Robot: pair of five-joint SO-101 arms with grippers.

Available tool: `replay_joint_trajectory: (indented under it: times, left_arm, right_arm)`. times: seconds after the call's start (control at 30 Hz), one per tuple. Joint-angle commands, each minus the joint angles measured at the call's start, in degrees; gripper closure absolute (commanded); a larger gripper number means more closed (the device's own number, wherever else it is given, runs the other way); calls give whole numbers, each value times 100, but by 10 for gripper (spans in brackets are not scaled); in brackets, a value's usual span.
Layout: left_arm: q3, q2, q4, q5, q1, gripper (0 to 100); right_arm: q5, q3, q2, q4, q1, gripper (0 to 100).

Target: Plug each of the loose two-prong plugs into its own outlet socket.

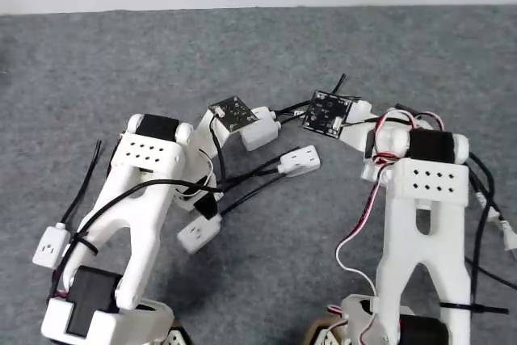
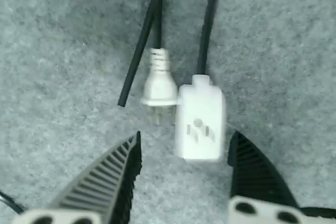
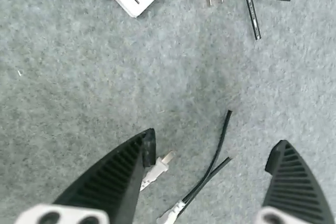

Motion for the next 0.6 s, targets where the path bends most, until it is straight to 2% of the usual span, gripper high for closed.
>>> replay_joint_trajectory:
  times: [0.0, 0.17, 0.3, 0.37, 0.43, 0.57]
  left_arm:
    - [-4, -193, -114, -35, 26, 762]
    - [13, -211, 70, -141, -35, 761]
    - [347, -246, 668, -1108, -413, 761]
    - [549, -246, 484, -1196, -677, 761]
    - [822, -246, 70, -1196, -853, 762]
    - [1525, -246, -527, -1196, -738, 764]
  right_arm:
    - [-26, 88, 4, -110, 136, 649]
    - [-53, 352, 4, -110, 101, 649]
    - [-62, 668, 4, -286, 92, 649]
    - [-132, 905, 4, -558, 48, 649]
    - [-527, 1143, 4, -901, -136, 649]
    - [-958, 1530, 4, -1376, -523, 649]
